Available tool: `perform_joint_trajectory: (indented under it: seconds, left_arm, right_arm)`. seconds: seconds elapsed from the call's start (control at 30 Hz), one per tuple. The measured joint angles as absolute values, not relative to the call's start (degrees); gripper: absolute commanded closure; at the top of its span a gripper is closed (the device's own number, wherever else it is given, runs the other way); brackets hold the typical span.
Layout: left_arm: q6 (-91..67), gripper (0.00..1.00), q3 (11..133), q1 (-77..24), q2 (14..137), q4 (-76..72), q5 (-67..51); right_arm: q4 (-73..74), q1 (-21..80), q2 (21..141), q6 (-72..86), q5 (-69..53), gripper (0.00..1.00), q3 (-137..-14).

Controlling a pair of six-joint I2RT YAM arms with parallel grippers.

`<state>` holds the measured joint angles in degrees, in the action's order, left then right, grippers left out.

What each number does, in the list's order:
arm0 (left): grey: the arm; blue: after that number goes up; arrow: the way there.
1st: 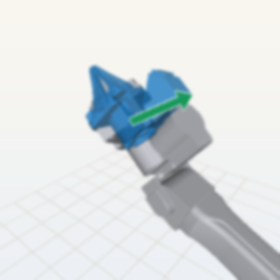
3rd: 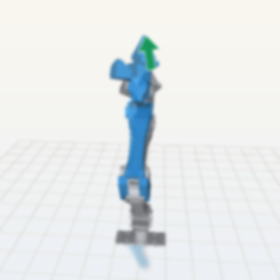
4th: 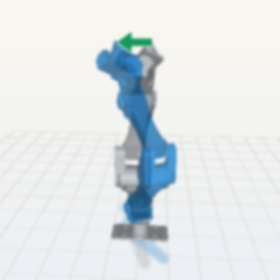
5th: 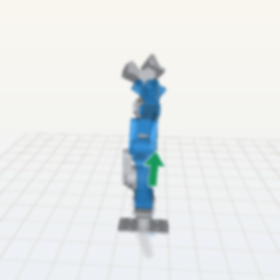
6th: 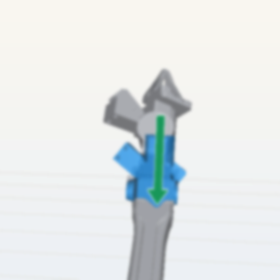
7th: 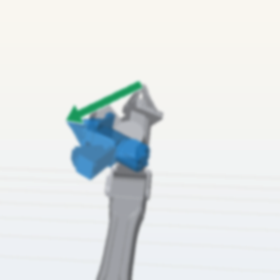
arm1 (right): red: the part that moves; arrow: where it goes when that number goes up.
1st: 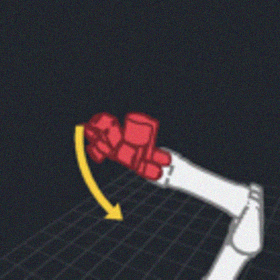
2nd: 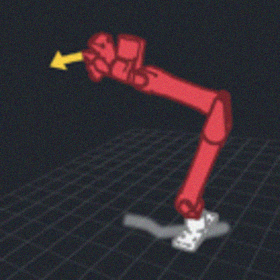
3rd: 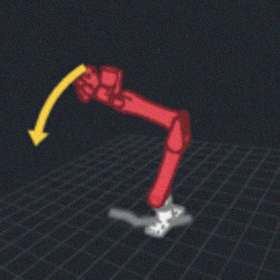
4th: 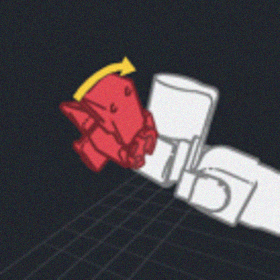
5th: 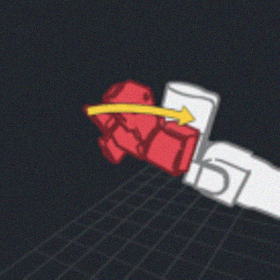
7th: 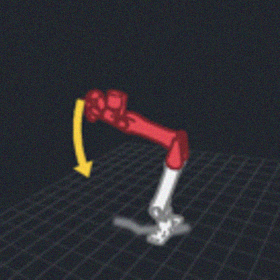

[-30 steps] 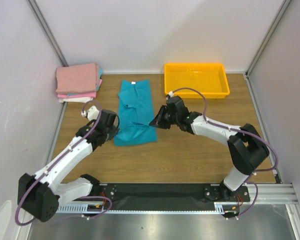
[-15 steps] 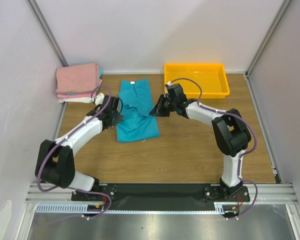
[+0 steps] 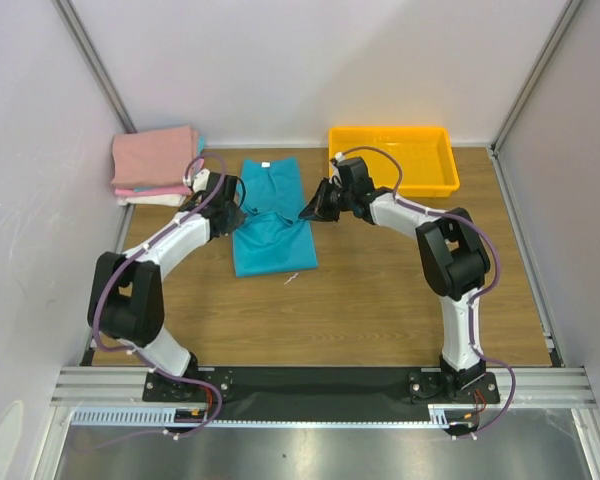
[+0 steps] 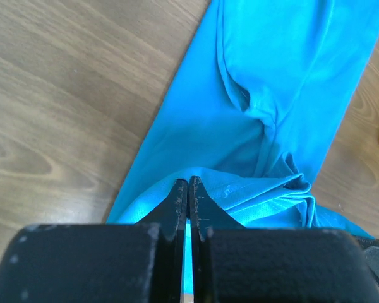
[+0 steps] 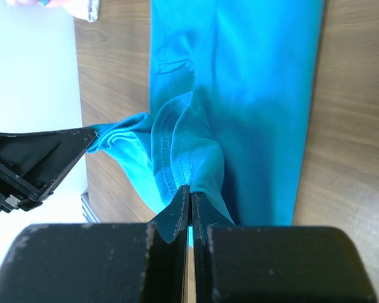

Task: Fold and stack the t-shirts
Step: Fold the tshirt

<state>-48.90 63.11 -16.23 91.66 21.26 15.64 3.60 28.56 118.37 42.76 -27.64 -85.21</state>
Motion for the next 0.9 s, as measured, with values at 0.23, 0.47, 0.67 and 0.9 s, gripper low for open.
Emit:
perform_joint_trajectory:
  seconds: [0.23, 0.47, 0.67, 0.9]
  left_arm:
    - [-47.77, 1.00, 65.63, -15.31, 96.88, 20.40, 14.83]
    - [-46.87, 1.00, 67.46, -14.22, 101.80, 19.35, 14.31]
    - [-45.95, 0.91, 68.88, -13.89, 104.33, 19.18, 14.13]
    - [-42.46, 0.17, 71.99, -12.32, 105.12, 18.57, 11.60]
  right_arm:
    - [3.60, 27.62, 122.52, 42.13, -27.94, 1.00, -87.90]
    - [3.77, 27.14, 127.74, 41.23, -28.99, 0.99, -92.20]
    - [4.69, 26.76, 130.30, 40.18, -29.21, 0.73, -96.55]
    - [7.92, 25.98, 131.09, 37.65, -29.41, 0.43, -102.21]
